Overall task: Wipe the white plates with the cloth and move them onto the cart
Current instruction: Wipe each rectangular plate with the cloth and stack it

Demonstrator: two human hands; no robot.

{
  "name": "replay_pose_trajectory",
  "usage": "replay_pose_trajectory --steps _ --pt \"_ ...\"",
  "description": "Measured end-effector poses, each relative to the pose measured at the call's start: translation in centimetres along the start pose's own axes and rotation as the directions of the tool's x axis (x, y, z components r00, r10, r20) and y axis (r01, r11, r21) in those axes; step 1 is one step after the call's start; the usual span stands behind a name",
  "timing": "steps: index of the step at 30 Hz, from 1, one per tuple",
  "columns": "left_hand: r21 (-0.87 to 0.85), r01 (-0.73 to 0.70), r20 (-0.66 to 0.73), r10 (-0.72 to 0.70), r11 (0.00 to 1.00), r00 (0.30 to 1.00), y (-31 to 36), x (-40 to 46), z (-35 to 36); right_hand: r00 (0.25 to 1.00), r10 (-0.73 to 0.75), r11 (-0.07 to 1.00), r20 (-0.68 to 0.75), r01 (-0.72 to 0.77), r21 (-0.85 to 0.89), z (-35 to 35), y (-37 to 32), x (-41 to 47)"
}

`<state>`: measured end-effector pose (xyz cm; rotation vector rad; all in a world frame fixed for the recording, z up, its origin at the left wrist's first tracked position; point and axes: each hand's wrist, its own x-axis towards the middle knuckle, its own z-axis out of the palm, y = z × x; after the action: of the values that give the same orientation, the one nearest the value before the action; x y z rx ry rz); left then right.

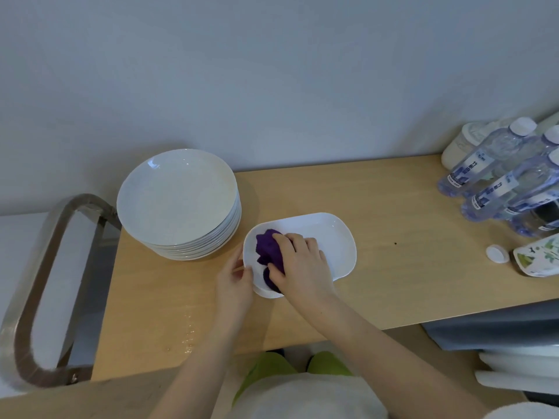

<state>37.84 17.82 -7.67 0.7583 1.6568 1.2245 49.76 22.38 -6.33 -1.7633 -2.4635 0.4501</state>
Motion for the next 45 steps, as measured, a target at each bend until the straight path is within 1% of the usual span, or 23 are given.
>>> replay_pose_trajectory --steps 3,5,6,9,13,18,21,23,24,28,30,34,37,40,45 --pt "0.018 -0.012 -0.007 0.012 1.000 1.000 0.2 -0.1 0.0 0.990 0.130 0.991 -0.049 -0.130 0.005 -1.0 3.3 -0.7" --pt "0.026 -0.013 -0.013 0.014 1.000 1.000 0.2 0.0 0.1 0.964 0.245 0.969 -0.101 -0.245 0.016 -1.9 5.5 -0.5" --pt "0.025 -0.013 -0.011 0.014 1.000 1.000 0.2 0.1 0.1 0.953 0.276 0.961 -0.126 -0.278 -0.002 -2.2 6.4 -0.3" --pt "0.017 0.001 -0.003 -0.001 1.000 1.000 0.5 0.0 0.1 0.959 0.250 0.958 -0.132 -0.265 -0.106 -2.3 7.0 1.1" --pt "0.005 0.030 0.001 -0.030 1.000 1.000 0.6 0.1 -0.2 0.956 0.268 0.960 -0.122 -0.276 -0.051 -1.8 4.7 3.5" --pt "-0.006 0.033 0.024 -0.032 0.999 0.999 0.6 0.2 -0.4 0.973 0.188 0.978 -0.135 -0.199 -0.068 -0.7 0.9 4.2" --pt "-0.015 0.026 0.065 -0.025 1.000 0.998 0.7 0.3 -0.6 0.997 0.031 0.995 -0.075 -0.038 -0.094 0.2 -1.5 4.0" --pt "-0.026 0.024 0.070 -0.023 0.999 0.997 0.6 0.3 -0.7 0.997 -0.078 0.992 -0.004 0.077 -0.102 0.4 -2.7 3.9" --pt "-0.028 0.022 0.068 -0.020 0.999 0.997 0.6 0.4 -0.7 0.994 -0.109 0.988 0.018 0.111 -0.106 0.3 -2.9 4.0" --pt "0.028 -0.066 0.071 0.063 0.997 0.995 0.5 0.1 -0.5 0.990 -0.138 0.981 0.036 0.142 -0.134 -0.9 -1.6 4.6" --pt "0.051 -0.076 0.065 0.073 0.996 0.995 0.6 -0.1 -0.4 0.996 -0.089 0.985 0.027 0.092 -0.145 -1.6 -0.7 4.8" --pt "0.067 -0.075 0.070 0.070 0.995 0.995 0.6 -0.3 -0.4 0.996 0.083 0.987 -0.021 -0.085 -0.139 -3.0 2.5 4.5" --pt "0.079 -0.024 0.036 0.022 0.997 0.999 0.2 -0.4 -0.1 0.976 0.211 0.971 -0.056 -0.216 -0.098 -3.7 5.2 3.4" --pt "0.100 -0.004 0.014 0.003 0.995 1.000 -0.2 -0.2 -0.1 0.969 0.239 0.968 -0.062 -0.243 -0.070 -3.8 6.3 2.1" --pt "0.072 0.008 0.013 -0.009 0.997 1.000 0.0 -0.3 0.1 0.965 0.256 0.966 -0.046 -0.255 0.031 -2.6 5.4 0.3"
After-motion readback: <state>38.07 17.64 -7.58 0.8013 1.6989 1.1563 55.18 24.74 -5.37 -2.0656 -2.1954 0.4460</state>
